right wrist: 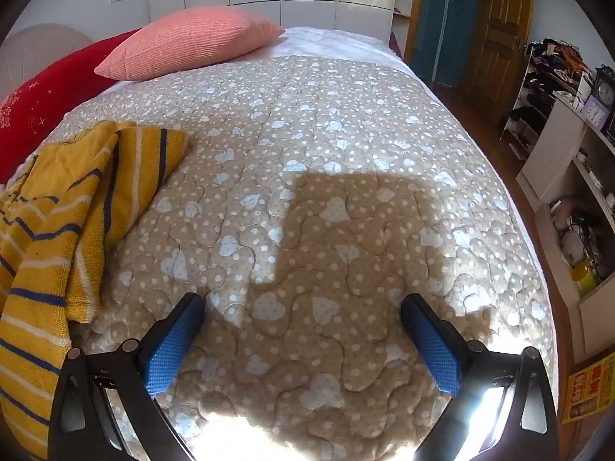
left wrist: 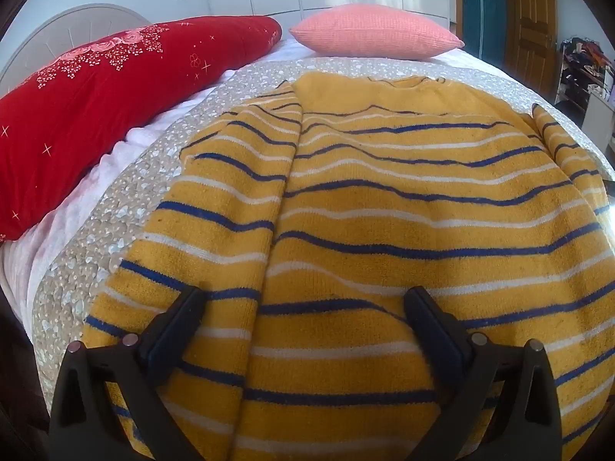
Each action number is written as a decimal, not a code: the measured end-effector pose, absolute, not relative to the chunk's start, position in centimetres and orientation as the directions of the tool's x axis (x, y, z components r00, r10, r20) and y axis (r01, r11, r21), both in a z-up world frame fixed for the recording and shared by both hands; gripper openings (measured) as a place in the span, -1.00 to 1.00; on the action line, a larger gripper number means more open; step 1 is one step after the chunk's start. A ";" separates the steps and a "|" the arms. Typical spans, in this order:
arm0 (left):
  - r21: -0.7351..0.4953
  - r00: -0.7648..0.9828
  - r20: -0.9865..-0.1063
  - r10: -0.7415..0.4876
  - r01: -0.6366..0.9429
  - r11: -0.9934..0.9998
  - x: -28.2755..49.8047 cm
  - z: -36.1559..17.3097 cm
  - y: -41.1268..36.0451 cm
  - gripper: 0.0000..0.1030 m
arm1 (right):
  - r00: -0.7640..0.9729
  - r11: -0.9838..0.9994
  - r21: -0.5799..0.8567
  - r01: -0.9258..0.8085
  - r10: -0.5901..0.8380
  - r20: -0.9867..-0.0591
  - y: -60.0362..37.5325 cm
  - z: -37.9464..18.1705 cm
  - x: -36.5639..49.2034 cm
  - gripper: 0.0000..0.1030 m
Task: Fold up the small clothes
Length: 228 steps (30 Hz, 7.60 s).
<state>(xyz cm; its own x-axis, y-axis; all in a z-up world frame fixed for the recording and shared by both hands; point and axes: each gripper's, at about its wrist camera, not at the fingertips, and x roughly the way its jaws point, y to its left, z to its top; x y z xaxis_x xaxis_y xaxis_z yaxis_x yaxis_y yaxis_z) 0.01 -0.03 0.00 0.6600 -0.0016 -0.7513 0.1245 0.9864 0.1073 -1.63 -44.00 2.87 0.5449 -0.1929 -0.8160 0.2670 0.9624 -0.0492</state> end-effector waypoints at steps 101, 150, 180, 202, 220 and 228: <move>0.082 0.649 -0.759 0.052 0.016 0.996 0.9 4.3 9.3 1.00 | 0.453 0.914 0.402 -0.057 0.383 -0.805 -28.8 7.6 -8.6 1.00; -0.042 0.721 -0.680 -0.134 0.144 0.989 -7.7 11.6 4.0 0.96 | 0.620 0.897 0.301 0.323 0.040 -0.784 -34.0 5.7 -14.8 0.13; -0.094 0.677 -0.720 -0.153 0.123 0.988 -7.5 9.5 4.8 0.96 | 0.837 0.622 0.657 0.425 0.007 -0.547 -40.5 10.6 -27.5 0.04; -0.148 0.654 -0.725 -0.215 0.157 0.976 -8.0 9.0 5.3 0.96 | 0.818 0.384 0.740 0.553 -0.077 -0.571 -39.3 7.4 -22.6 -0.85; -0.260 0.680 -0.702 -0.214 0.035 0.965 -8.4 8.9 12.3 0.96 | 0.778 0.856 0.257 0.448 -0.232 -0.583 -34.4 21.1 -11.8 -0.87; -0.306 0.710 -0.686 -0.158 -0.084 0.948 -9.7 8.7 18.5 0.96 | 0.640 0.971 0.130 -0.200 0.230 -0.734 -9.5 14.0 2.8 -0.84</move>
<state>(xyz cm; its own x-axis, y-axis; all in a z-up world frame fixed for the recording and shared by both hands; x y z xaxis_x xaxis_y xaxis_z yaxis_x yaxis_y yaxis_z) -9.66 18.46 8.69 0.7103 -0.1582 -0.6859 -0.0843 0.9483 -0.3060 2.79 -9.55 14.00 0.6395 0.2299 -0.7336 -0.1997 0.9712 0.1303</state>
